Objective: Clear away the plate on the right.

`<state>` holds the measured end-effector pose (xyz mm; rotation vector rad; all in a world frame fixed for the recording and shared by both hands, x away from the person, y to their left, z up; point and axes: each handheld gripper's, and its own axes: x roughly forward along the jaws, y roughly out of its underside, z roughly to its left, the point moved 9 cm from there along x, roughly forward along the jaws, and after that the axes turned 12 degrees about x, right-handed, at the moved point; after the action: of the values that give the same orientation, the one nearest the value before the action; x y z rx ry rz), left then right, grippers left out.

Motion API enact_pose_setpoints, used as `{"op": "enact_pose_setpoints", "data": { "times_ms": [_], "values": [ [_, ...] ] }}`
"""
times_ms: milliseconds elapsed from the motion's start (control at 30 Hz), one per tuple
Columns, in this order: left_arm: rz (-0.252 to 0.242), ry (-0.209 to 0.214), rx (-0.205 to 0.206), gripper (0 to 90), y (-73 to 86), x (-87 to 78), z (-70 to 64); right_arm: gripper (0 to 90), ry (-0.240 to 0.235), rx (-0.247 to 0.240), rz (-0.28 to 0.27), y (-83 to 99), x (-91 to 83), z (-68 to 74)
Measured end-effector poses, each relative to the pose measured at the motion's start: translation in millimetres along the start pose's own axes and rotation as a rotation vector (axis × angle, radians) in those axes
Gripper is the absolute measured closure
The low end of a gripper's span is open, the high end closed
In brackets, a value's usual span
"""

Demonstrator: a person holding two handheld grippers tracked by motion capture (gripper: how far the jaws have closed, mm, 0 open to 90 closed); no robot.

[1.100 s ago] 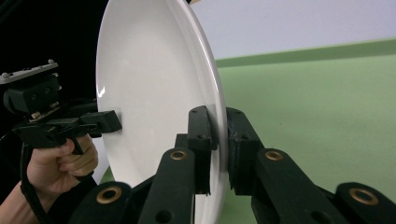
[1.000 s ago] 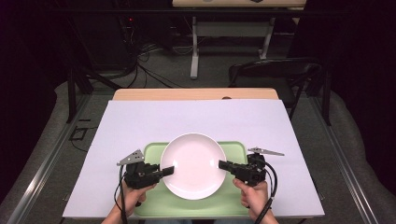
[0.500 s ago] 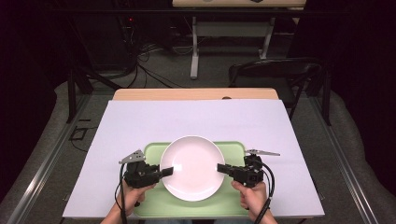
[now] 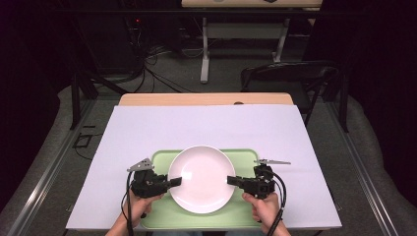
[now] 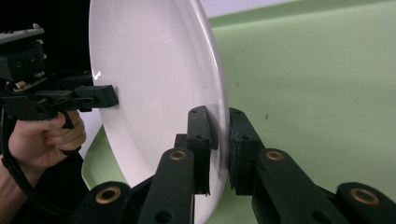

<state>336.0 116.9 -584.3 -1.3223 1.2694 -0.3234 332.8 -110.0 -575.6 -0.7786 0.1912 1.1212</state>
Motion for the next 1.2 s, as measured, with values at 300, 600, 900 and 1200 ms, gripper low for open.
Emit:
{"op": "enact_pose_setpoints", "data": {
  "times_ms": [300,600,900,1200],
  "values": [
    [0.016,-0.013,0.015,68.2,1.4,2.8,-0.6,80.3,0.022,0.002,0.013,1.9,4.3,-6.5],
    [0.023,-0.028,0.029,67.4,1.7,4.1,-0.2,79.7,0.043,-0.016,0.016,2.1,6.4,-9.4],
    [0.03,-0.046,0.042,66.4,1.9,5.9,1.1,78.7,0.052,-0.004,0.021,2.0,9.3,-13.7],
    [0.04,-0.058,0.044,65.2,3.5,7.9,3.8,76.7,0.077,-0.033,0.027,1.7,12.6,-15.4]
  ]
}}
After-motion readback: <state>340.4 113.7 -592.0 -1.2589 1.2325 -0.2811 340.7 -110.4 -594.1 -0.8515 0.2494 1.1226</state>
